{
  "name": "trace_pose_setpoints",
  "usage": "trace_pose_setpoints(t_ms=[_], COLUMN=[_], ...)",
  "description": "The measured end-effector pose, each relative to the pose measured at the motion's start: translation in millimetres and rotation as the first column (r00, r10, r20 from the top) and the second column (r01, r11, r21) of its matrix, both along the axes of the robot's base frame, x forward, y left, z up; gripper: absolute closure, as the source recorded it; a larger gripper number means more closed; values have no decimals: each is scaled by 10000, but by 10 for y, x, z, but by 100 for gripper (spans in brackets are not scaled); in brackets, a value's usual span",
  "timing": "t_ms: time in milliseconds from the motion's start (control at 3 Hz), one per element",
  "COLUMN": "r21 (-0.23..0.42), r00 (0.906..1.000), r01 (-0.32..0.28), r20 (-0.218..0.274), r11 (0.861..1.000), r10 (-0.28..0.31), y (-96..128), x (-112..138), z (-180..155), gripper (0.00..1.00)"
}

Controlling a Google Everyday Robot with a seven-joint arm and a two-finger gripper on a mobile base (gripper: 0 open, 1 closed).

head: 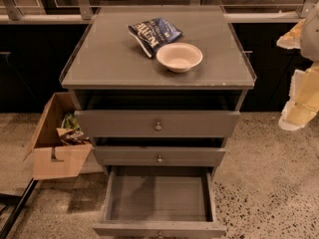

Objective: Close bottom drawer

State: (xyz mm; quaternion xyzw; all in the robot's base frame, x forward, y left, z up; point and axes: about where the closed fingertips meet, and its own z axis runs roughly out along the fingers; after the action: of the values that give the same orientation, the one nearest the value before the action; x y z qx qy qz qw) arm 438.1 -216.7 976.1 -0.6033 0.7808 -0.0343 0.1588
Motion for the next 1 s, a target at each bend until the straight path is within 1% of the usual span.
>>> trace_pose_setpoints(t_ms=[333,667,1000], r21=[48,928,2261], r00=[9999,9997,9993], r01=[26,1,-190], r20=[117,228,348], r11=[10000,9957,9739], r10=[-26,-23,114], y=[3,-53,-124], x=[-5,-42,-85], z=[12,-202,-515], gripper=[0,0,0])
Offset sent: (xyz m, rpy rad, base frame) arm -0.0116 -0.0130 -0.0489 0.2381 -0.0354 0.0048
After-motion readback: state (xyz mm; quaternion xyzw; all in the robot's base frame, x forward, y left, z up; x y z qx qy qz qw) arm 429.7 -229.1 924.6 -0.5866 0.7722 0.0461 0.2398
